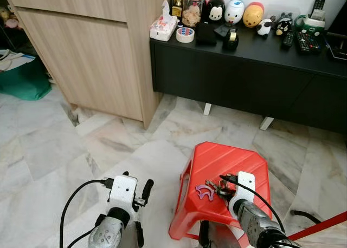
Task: Hang keys on a hook
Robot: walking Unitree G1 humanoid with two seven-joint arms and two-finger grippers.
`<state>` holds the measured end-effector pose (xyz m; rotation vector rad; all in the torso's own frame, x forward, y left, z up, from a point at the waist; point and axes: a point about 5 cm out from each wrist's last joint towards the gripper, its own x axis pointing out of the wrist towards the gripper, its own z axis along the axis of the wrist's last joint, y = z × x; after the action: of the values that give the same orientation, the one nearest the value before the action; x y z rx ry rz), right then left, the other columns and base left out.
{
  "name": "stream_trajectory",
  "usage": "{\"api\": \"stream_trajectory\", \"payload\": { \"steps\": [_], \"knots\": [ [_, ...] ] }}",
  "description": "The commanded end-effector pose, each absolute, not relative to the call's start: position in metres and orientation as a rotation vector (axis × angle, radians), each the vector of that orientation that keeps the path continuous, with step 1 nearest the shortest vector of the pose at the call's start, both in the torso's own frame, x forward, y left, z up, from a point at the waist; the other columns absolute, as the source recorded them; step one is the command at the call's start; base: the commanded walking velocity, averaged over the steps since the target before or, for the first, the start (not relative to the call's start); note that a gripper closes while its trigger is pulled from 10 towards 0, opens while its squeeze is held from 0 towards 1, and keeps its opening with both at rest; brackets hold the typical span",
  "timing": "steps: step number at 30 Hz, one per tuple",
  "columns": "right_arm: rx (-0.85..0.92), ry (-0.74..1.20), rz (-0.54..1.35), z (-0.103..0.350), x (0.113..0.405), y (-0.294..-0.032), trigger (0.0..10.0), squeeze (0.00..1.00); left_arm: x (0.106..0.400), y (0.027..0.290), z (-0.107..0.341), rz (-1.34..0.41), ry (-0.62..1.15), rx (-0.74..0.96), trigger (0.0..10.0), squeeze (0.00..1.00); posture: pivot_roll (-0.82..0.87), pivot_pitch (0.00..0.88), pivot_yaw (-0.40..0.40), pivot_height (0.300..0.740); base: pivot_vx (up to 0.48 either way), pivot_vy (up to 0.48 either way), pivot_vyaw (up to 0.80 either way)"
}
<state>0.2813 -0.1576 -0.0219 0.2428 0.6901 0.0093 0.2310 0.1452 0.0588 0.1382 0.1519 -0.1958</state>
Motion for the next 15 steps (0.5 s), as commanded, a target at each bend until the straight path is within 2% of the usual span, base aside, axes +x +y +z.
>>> {"api": "stream_trajectory", "payload": {
  "steps": [1,9,10,11,12,13,15],
  "knots": [
    [0.222,0.626,0.023,-0.015,0.287,-0.158,0.0,0.00,0.232,0.146,0.054,-0.191,0.165,0.139,10.0,0.00,0.06,0.096,-0.075,0.632,0.000,0.000,0.00],
    [0.222,0.511,0.049,-0.008,0.289,-0.153,0.0,0.00,0.244,0.154,0.045,-0.156,0.180,0.138,10.0,0.00,0.05,0.029,-0.070,0.632,0.000,0.000,0.00],
    [0.223,0.488,0.050,-0.006,0.289,-0.153,3.1,0.00,0.248,0.157,0.045,-0.146,0.177,0.130,10.0,0.00,0.04,0.009,-0.067,0.632,0.000,0.000,0.00],
    [0.220,0.470,0.054,-0.005,0.289,-0.153,3.1,0.00,0.251,0.158,0.046,-0.141,0.174,0.127,10.0,0.00,0.04,0.004,-0.066,0.632,0.000,0.000,0.00],
    [0.213,0.456,0.060,-0.004,0.289,-0.153,9.5,0.00,0.254,0.160,0.046,-0.136,0.172,0.126,10.0,0.00,0.04,0.000,-0.064,0.632,0.000,0.000,0.00],
    [0.193,0.438,0.067,-0.003,0.287,-0.153,10.0,0.00,0.258,0.162,0.045,-0.131,0.172,0.129,10.0,0.00,0.03,0.000,-0.060,0.632,0.000,0.000,0.00],
    [0.182,0.420,0.073,-0.003,0.286,-0.153,10.0,0.00,0.259,0.166,0.041,-0.120,0.179,0.128,10.0,0.00,0.03,0.000,-0.056,0.632,0.000,0.000,0.00]
  ]
}}
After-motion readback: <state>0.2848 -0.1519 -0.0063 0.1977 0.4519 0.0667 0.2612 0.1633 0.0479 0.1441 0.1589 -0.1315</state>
